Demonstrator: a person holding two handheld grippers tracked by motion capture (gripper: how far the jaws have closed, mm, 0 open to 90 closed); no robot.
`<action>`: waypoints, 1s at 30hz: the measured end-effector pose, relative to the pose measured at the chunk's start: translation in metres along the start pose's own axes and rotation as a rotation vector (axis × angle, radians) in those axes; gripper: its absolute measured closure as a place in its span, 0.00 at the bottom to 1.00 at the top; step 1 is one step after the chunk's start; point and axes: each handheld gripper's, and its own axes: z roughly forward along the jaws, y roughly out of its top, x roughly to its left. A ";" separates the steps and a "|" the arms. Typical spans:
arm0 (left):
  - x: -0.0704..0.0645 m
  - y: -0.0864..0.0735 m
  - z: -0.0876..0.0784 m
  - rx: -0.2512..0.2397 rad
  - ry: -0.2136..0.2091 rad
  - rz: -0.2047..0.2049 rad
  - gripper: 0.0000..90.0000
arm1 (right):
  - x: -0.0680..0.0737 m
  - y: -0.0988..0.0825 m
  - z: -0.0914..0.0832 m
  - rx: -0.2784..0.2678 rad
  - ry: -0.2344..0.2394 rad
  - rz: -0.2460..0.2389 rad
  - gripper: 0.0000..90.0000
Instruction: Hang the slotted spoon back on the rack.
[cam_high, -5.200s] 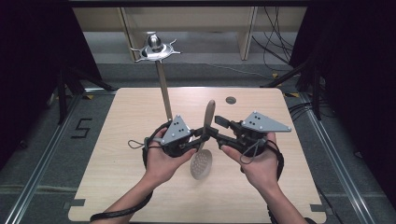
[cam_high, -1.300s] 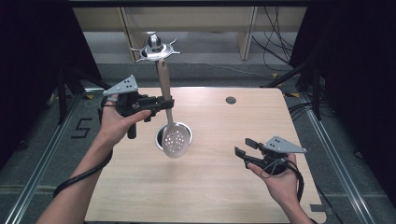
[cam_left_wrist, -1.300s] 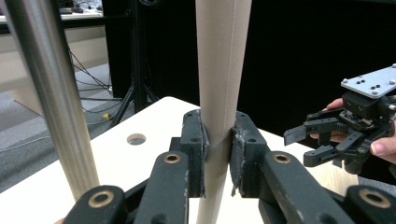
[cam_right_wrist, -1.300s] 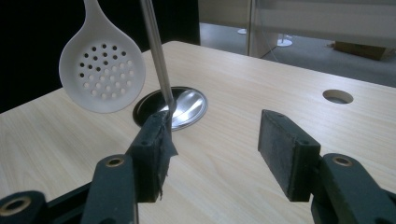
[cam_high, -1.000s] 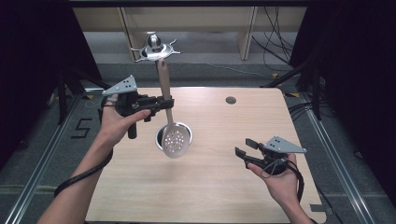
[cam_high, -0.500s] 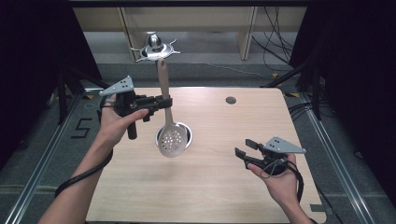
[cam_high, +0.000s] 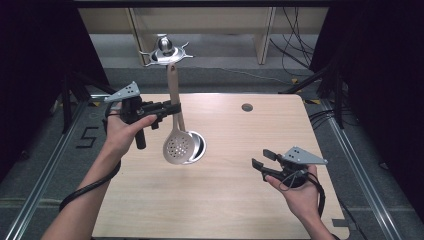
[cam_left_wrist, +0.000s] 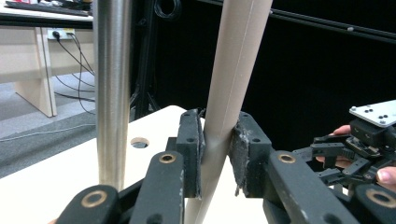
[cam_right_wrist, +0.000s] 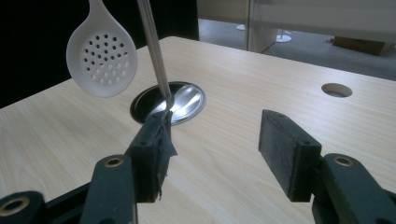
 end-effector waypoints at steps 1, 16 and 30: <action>0.000 0.000 0.000 0.000 0.000 0.000 0.81 | 0.000 0.000 0.000 0.000 0.000 0.000 0.50; -0.019 -0.022 -0.035 0.052 0.243 0.204 0.45 | -0.004 -0.001 -0.002 -0.003 -0.011 0.003 0.49; -0.032 -0.077 -0.067 0.160 0.362 0.207 0.33 | -0.007 -0.003 -0.004 0.017 -0.013 0.024 0.49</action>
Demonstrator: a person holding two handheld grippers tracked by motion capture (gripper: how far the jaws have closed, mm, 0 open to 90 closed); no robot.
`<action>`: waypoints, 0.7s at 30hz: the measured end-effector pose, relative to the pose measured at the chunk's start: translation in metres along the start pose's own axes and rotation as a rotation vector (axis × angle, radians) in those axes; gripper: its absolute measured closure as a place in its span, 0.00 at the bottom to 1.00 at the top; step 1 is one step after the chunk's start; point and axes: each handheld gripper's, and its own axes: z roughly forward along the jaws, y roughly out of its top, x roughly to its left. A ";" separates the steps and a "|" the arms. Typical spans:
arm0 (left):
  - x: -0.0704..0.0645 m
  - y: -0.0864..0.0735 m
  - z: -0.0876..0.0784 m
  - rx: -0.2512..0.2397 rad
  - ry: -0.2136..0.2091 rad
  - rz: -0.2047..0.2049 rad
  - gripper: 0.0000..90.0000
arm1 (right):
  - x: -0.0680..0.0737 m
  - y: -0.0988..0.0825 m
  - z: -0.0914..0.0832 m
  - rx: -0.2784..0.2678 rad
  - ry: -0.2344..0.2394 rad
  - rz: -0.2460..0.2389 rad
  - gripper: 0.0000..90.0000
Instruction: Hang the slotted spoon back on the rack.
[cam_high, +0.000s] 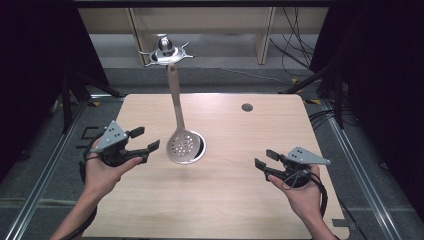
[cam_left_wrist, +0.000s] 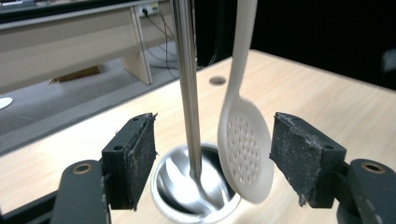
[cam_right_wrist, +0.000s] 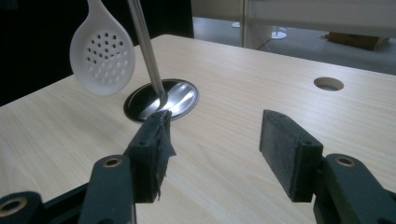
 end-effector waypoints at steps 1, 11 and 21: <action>-0.002 -0.011 -0.003 0.023 0.007 -0.001 0.33 | -0.002 0.000 0.001 -0.005 -0.004 -0.026 0.49; -0.006 -0.063 -0.001 0.128 -0.003 -0.012 0.34 | -0.001 -0.002 0.002 0.008 0.000 0.001 0.48; -0.006 -0.098 0.009 0.203 0.023 -0.062 0.35 | -0.005 -0.010 0.003 0.020 0.005 0.008 0.48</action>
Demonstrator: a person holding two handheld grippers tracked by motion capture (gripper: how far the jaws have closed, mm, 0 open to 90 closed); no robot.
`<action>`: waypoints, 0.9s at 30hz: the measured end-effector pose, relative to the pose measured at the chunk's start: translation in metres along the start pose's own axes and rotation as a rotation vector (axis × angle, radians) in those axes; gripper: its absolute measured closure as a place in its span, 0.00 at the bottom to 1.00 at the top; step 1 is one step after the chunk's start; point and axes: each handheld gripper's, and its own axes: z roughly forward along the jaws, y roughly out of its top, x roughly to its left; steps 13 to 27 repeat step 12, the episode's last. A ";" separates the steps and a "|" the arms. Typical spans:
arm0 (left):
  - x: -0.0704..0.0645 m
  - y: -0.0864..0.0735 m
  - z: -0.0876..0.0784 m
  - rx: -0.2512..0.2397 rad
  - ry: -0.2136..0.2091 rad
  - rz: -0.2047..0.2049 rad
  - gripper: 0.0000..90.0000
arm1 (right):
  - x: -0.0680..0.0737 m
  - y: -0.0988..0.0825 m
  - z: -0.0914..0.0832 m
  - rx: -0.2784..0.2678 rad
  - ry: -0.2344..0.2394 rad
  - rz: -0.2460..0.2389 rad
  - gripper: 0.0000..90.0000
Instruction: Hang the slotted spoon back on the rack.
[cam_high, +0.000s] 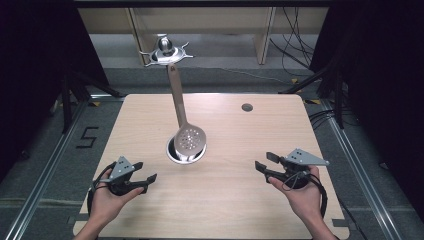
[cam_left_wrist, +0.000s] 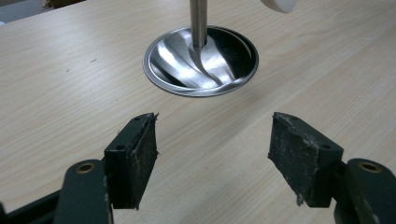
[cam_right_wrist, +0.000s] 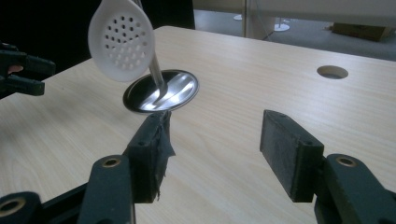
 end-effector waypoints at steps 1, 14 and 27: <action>0.001 0.001 -0.001 0.002 0.007 0.006 0.35 | -0.002 -0.001 0.000 0.005 0.001 -0.011 0.48; 0.011 -0.006 -0.003 0.007 0.022 -0.045 0.35 | -0.008 -0.009 0.001 0.024 0.002 0.007 0.48; 0.011 -0.006 -0.003 0.007 0.022 -0.045 0.35 | -0.008 -0.009 0.001 0.024 0.002 0.007 0.48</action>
